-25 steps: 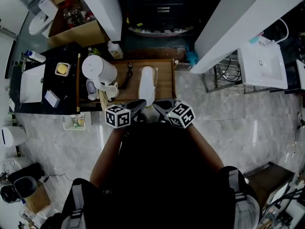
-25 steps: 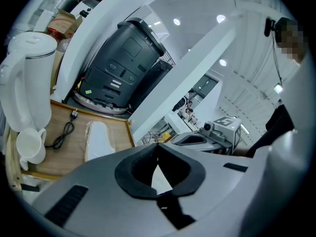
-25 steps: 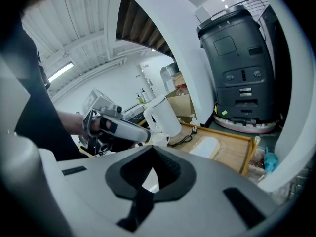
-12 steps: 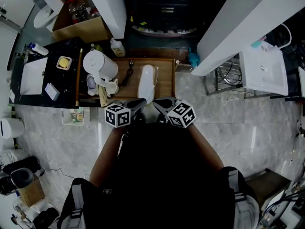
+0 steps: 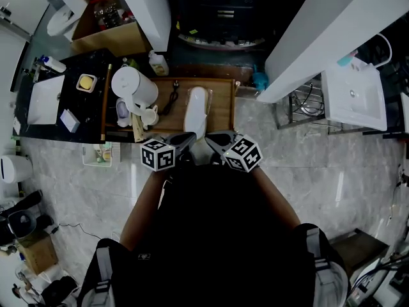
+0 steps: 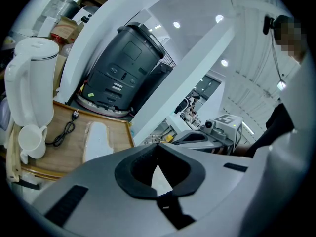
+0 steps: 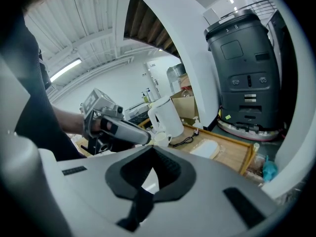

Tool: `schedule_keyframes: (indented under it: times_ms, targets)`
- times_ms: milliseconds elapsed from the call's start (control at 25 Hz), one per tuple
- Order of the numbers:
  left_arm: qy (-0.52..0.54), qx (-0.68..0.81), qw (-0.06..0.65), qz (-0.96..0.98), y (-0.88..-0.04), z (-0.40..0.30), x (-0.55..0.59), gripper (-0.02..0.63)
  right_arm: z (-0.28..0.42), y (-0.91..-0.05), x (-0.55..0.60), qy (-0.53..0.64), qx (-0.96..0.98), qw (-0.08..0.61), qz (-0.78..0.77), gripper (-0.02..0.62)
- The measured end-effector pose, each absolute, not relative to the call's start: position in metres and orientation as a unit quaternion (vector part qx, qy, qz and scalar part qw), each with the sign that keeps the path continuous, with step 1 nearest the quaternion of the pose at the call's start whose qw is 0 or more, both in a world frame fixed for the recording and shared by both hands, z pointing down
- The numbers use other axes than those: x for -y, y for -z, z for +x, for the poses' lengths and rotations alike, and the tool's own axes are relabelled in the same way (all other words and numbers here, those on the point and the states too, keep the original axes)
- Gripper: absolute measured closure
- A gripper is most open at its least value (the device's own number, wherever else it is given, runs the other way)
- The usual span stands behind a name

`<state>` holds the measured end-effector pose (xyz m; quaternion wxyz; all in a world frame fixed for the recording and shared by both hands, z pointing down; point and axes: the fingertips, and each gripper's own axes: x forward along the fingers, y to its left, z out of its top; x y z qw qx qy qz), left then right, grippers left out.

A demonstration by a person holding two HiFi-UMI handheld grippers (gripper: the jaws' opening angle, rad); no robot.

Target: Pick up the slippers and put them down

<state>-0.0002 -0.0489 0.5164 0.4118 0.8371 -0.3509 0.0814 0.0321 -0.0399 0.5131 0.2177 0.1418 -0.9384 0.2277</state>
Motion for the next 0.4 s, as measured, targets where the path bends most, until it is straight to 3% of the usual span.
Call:
schedule_keyframes:
  times_ms: [400]
  targets:
    - [-0.081, 0.354, 0.414, 0.835, -0.52, 0.005, 0.0445, 0.594, 0.0355, -0.5186, 0.037, -0.223, 0.938, 0.227, 0.135, 0.588]
